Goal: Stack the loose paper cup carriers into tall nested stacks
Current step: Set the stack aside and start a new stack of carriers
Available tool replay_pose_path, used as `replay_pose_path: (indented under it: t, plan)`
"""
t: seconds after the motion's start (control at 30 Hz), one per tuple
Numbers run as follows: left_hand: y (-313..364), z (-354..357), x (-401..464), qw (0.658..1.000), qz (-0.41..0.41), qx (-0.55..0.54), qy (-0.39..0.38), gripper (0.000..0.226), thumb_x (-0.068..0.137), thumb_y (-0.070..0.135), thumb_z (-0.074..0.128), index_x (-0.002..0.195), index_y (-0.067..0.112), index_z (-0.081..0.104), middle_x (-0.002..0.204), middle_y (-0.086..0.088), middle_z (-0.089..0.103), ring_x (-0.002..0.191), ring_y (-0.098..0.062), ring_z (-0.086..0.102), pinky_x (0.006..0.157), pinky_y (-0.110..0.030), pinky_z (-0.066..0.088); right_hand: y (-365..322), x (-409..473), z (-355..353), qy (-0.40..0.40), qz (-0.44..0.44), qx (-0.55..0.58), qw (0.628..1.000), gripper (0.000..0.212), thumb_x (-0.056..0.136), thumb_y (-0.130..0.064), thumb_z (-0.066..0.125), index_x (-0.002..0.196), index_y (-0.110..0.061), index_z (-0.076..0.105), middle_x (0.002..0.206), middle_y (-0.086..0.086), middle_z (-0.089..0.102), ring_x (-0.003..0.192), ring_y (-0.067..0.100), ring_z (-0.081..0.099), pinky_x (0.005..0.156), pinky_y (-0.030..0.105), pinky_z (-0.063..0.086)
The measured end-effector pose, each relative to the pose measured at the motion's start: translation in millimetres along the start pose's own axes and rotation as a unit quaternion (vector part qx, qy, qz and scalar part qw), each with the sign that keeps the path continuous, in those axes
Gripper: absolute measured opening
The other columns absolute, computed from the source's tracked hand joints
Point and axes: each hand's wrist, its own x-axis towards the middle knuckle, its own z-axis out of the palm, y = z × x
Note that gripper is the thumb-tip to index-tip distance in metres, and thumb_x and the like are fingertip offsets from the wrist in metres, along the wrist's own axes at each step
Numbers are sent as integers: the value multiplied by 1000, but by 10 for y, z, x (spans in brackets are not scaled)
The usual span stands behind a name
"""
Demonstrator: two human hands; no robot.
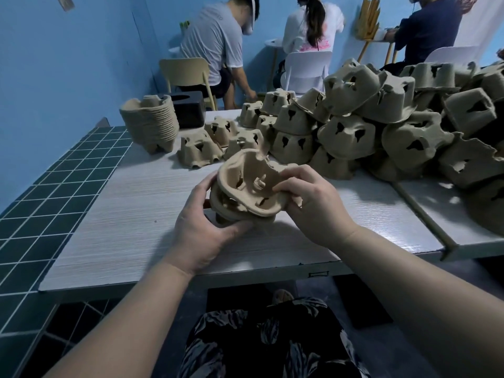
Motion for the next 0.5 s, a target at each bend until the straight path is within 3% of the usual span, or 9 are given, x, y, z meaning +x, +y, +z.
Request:
replay_pose_path:
  t: [0.17, 0.33, 0.4, 0.5]
  plan:
    - [-1, -8, 5, 1000, -6, -6, -5, 102, 48, 61, 83, 139, 38, 44, 130, 13, 59, 123, -8, 54, 106, -42, 46, 9, 15, -83, -11, -49, -100, 994, 30, 84, -25, 49, 97, -13, 74, 113, 7, 67, 87, 31, 56, 77, 33, 49]
    - [-9, -9, 5, 1000, -12, -5, -5, 103, 47, 62, 82, 139, 36, 45, 130, 13, 59, 123, -8, 54, 105, -42, 46, -19, -10, -69, 64, -66, -65, 994, 24, 84, -15, 54, 94, -6, 75, 92, 13, 60, 75, 27, 61, 59, 34, 54]
    - [-4, -8, 5, 1000, -7, -7, -5, 103, 47, 61, 83, 139, 34, 45, 130, 12, 60, 122, -10, 54, 105, -43, 46, -21, -24, -14, 64, -69, -56, 994, 18, 80, -6, 62, 93, -5, 74, 91, 12, 60, 74, 26, 63, 55, 37, 55]
    - [2, -7, 5, 1000, 1, -4, -9, 101, 49, 60, 83, 139, 33, 45, 130, 12, 59, 120, -10, 55, 104, -43, 46, 3, -2, 37, 28, -59, -48, 997, 26, 74, 0, 69, 99, -6, 72, 100, 11, 62, 83, 27, 64, 57, 41, 56]
